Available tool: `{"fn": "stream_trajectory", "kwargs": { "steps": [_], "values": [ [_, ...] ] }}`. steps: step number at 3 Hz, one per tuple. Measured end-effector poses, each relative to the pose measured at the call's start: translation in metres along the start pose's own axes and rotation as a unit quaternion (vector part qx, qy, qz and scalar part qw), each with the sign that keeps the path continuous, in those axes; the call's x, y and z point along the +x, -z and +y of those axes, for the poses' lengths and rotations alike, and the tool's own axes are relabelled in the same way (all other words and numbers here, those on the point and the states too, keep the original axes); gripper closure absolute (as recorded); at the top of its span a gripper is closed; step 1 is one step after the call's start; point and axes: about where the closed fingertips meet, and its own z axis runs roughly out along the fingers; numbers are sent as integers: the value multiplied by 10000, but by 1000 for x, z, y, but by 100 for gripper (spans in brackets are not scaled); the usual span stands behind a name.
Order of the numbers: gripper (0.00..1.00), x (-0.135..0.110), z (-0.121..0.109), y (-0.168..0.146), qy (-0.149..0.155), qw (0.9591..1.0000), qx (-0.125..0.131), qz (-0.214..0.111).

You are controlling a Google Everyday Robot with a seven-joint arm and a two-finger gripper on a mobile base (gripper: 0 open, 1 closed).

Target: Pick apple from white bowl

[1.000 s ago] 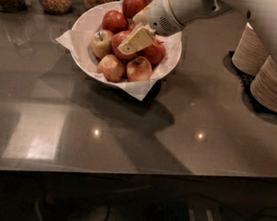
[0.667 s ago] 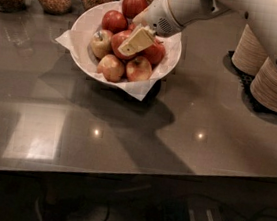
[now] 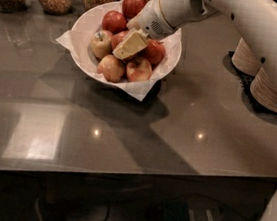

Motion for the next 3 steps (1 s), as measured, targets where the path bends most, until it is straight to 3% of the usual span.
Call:
{"fn": "stream_trajectory", "kwargs": {
  "steps": [2,3],
  "values": [
    [37,6,1,-12,-47,9999,-122,79],
    [56,7,2,-13,-50,9998,-148,87]
  ]
}}
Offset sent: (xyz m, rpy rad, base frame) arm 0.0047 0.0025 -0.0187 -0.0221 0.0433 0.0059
